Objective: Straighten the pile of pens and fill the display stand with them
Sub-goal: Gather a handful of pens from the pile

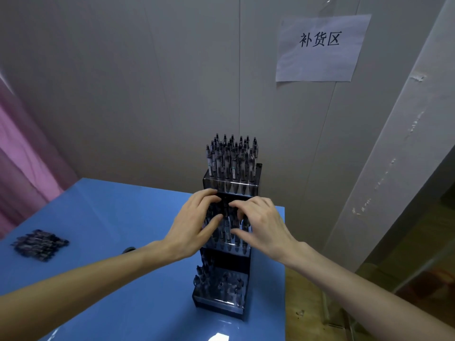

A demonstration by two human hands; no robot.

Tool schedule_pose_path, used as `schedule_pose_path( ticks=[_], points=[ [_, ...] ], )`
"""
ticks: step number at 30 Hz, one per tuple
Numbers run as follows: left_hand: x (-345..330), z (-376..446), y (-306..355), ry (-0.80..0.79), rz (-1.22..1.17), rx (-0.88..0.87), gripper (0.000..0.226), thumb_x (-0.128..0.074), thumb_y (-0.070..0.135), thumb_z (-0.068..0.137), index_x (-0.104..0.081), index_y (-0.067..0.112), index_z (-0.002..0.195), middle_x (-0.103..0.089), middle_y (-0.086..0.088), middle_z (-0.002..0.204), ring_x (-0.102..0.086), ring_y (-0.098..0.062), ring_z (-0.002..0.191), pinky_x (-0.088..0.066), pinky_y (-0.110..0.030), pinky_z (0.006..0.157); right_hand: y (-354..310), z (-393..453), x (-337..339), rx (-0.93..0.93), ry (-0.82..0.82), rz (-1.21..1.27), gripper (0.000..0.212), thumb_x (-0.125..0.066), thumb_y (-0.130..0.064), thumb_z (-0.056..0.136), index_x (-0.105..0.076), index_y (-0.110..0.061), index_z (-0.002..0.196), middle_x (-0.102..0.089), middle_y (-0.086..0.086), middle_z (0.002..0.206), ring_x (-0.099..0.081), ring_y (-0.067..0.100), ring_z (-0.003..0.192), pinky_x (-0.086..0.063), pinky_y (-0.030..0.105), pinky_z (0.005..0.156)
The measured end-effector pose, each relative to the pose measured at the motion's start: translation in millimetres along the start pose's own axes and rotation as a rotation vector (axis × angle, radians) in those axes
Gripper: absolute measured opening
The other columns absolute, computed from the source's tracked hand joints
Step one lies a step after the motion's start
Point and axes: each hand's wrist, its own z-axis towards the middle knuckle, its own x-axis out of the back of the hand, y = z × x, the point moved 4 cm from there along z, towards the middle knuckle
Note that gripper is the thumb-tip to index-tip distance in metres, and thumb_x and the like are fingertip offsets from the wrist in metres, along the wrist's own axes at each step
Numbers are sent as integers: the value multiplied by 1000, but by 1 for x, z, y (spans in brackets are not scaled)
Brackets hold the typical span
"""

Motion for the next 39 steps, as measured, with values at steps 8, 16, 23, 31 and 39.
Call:
schedule_pose_path(
  ticks=[8, 16, 23, 31, 39],
  points=[
    [15, -12, -23, 100, 158, 171, 45, -41, 51, 105, -48, 21, 137, -29, 2, 161, -32, -22, 148, -35, -41, 117, -17, 9, 10, 156, 137, 25, 39, -68, -30, 92, -65, -12, 126, -63, 1, 122, -52, 24, 126, -44, 36, 105],
    [63, -87, -91, 39, 349, 518, 73, -23, 67, 99, -41, 16, 148, -31, -6, 162, -29, -26, 149, -28, -44, 122, -109, 42, -54, 296, -48, -2, 63, -64, -36, 92, -51, -1, 143, -50, 14, 148, -31, 33, 150, -36, 48, 118],
    [121, -168, -190, -168, 526, 679, 100, -2, 77, 87, -17, 13, 163, -10, -12, 170, -16, -31, 155, -16, -46, 126, -182, 88, -153, 174, -385, 22, 83, -47, -49, 102, -11, -6, 162, -8, 13, 169, 1, 30, 157, -8, 44, 126],
    [205, -248, -334, -297, 541, 703, 80, -39, 59, 103, -14, 11, 162, -7, -13, 170, -38, -35, 144, -42, -46, 109, -273, 174, -289, 30, -639, -133, 83, -44, -54, 102, -8, -7, 161, -12, 16, 167, -5, 36, 155, -14, 47, 125],
    [271, -320, -431, -411, 551, 729, 84, -48, 53, 102, -6, 14, 163, -5, -12, 170, -46, -34, 138, -53, -45, 95, -336, 231, -371, 46, -681, -270, 82, -42, -53, 103, -5, -8, 161, -13, 17, 166, -8, 37, 154, -20, 49, 123]
  ],
)
